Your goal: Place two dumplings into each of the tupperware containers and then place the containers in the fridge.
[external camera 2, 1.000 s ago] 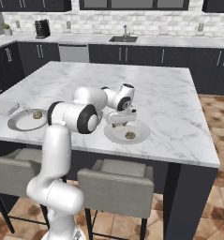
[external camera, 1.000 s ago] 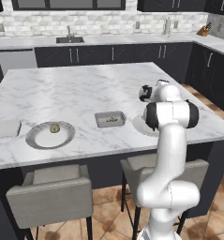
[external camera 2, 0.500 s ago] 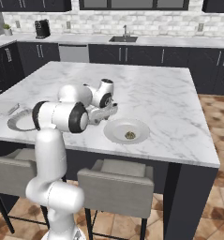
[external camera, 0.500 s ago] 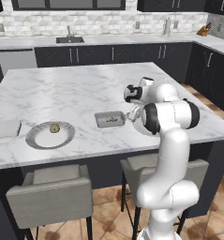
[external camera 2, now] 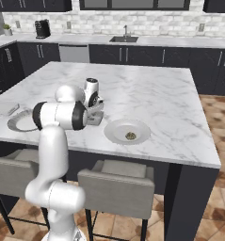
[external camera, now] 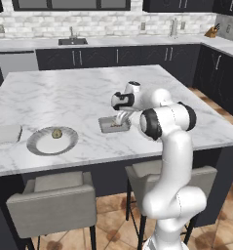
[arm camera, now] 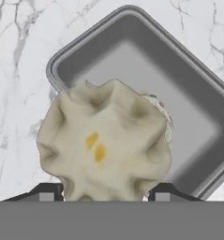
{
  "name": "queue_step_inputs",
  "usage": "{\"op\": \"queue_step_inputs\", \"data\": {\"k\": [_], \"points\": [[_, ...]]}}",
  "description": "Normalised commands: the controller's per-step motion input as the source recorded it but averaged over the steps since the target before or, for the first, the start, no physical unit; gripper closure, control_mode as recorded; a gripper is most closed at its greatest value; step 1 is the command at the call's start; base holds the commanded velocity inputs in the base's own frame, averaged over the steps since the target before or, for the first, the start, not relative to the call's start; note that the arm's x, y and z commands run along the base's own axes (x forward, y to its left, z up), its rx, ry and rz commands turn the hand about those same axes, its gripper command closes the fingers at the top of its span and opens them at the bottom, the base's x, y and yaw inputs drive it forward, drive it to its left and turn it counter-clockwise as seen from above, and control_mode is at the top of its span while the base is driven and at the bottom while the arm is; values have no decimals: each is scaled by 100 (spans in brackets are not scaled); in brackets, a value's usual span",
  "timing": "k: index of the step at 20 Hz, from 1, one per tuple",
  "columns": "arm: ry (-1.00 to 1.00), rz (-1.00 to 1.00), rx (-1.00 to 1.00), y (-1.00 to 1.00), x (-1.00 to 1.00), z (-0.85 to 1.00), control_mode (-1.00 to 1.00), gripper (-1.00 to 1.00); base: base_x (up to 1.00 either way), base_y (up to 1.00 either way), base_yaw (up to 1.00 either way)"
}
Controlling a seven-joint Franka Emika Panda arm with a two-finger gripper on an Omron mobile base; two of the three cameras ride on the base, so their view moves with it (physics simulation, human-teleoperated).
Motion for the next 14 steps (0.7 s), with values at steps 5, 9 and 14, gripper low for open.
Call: {"op": "queue_step_inputs", "data": {"k": [5,9,14], "points": [[0,0,0,33,57,-2,-100,100,0,0,0],[0,0,0,18,50,-15,-100,100,0,0,0],[0,0,-2,14,8,-34,-100,-100,0,0,0]]}}
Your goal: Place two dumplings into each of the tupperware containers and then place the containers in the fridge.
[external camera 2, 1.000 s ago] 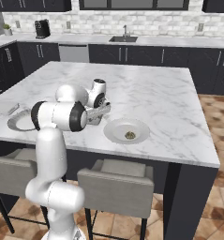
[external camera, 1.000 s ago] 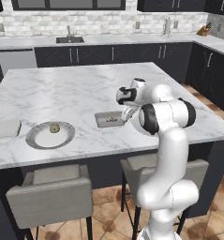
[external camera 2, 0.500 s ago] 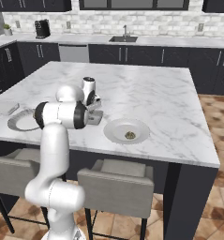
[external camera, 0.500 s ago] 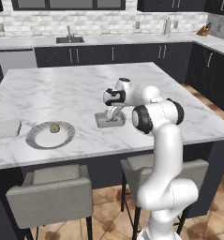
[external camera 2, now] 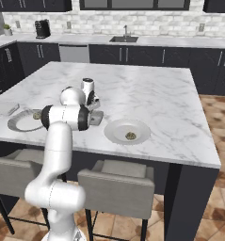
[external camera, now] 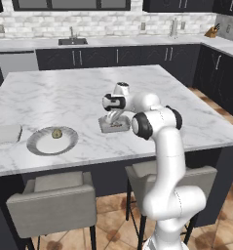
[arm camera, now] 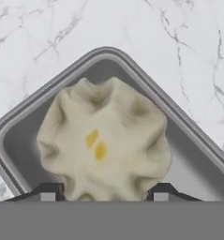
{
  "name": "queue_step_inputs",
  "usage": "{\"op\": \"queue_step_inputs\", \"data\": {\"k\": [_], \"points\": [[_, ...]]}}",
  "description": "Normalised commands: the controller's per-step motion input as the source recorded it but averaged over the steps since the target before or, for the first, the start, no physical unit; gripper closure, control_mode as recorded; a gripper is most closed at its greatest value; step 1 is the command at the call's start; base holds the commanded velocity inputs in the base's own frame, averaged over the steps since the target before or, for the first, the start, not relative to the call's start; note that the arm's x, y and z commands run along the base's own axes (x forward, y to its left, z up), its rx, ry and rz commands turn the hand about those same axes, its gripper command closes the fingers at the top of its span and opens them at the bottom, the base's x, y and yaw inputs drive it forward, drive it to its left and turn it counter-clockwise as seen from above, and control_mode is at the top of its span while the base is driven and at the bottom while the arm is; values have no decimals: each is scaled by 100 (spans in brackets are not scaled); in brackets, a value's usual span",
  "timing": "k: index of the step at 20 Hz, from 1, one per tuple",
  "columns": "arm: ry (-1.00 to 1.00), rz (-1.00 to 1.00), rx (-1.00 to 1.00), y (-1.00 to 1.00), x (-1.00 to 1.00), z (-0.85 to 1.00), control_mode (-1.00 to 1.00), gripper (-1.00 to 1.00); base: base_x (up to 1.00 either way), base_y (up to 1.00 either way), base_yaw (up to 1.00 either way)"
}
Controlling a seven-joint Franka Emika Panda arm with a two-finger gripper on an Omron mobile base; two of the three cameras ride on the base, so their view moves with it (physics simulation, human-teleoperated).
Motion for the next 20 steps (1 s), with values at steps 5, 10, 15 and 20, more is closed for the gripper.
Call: {"op": "queue_step_inputs", "data": {"k": [5,10,15,20], "points": [[0,0,-1,10,10,-21,-100,-100,0,0,0],[-4,0,0,0,2,2,-100,-100,0,0,0],[-9,0,3,-2,-3,46,-100,-100,0,0,0],[1,-45,7,-73,-16,9,-100,-100,0,0,0]]}}
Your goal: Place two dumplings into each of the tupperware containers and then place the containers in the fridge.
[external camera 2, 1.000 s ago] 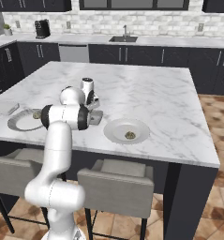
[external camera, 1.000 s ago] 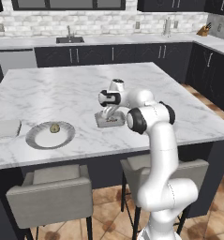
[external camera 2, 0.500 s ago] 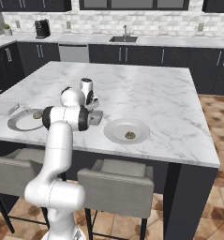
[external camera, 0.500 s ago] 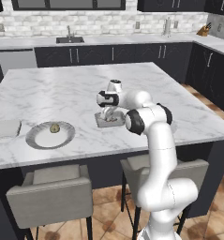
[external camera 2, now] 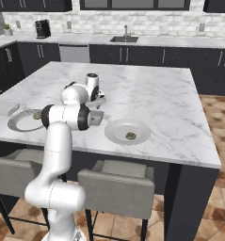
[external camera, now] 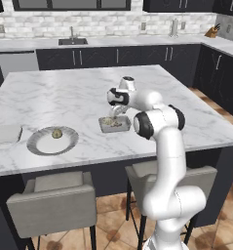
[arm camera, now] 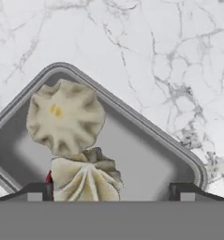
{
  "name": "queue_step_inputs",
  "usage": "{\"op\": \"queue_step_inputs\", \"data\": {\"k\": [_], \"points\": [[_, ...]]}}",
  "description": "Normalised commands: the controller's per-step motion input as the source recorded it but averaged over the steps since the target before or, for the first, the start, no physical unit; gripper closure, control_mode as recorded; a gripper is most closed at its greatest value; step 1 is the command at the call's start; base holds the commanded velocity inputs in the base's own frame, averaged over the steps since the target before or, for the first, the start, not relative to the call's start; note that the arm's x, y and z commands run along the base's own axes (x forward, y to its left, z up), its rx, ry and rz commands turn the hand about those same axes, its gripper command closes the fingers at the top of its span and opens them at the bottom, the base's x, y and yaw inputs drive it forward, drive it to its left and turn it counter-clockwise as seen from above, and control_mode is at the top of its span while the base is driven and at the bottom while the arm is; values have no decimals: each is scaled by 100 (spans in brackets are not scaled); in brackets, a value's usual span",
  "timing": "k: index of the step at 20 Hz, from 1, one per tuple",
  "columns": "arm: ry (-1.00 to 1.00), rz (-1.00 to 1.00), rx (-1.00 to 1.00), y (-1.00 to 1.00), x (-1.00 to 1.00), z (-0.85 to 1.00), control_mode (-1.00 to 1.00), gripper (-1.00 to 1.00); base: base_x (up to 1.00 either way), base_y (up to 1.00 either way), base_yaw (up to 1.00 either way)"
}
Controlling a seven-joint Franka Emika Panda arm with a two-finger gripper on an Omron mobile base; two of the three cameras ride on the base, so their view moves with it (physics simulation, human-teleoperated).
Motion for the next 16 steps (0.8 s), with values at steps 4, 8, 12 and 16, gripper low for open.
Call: {"op": "queue_step_inputs", "data": {"k": [4,8,12,16], "points": [[3,-55,9,-73,-12,0,-100,-100,0,0,0],[0,-27,0,-16,0,-12,-100,-100,0,0,0],[0,-10,0,0,8,-12,-100,-100,0,0,0],[0,-8,0,0,25,-9,-100,-100,0,0,0]]}}
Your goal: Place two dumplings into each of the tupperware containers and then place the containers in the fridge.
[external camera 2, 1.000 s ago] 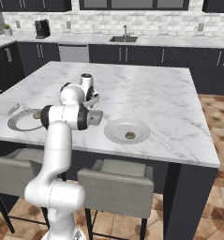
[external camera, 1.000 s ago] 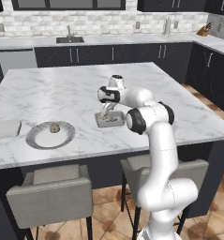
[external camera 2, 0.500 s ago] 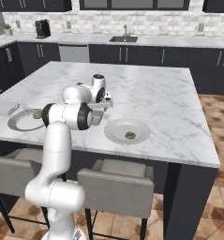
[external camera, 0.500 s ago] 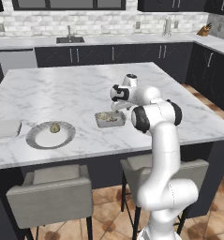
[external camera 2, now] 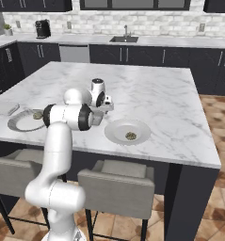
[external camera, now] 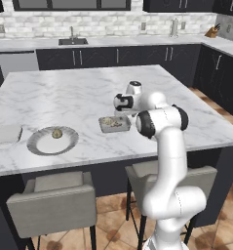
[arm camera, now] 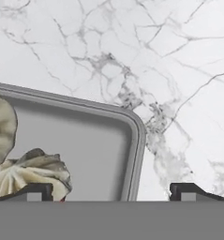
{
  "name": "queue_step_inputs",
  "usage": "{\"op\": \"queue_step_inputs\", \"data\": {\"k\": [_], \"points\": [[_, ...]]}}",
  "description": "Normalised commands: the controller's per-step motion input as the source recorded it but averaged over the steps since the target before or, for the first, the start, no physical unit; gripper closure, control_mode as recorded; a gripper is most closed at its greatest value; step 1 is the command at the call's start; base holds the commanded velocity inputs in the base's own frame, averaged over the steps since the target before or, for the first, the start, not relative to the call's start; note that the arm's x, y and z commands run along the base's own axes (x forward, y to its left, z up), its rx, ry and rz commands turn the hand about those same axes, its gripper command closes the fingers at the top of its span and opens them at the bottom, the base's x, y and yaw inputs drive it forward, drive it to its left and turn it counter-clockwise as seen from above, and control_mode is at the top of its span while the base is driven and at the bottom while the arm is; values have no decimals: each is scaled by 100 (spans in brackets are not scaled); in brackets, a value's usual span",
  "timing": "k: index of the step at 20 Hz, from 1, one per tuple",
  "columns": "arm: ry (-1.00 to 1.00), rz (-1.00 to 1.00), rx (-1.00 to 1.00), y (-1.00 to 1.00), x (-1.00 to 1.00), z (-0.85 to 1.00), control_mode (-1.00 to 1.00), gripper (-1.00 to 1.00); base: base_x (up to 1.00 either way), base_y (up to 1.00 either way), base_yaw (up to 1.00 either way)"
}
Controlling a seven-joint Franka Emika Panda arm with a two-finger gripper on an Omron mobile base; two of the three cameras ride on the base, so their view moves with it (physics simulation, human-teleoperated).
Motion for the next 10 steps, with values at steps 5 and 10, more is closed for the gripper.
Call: {"op": "queue_step_inputs", "data": {"k": [5,10], "points": [[0,-6,0,-5,34,-13,-100,-100,0,0,0],[1,-6,0,-28,9,-18,-100,-100,0,0,0]]}}
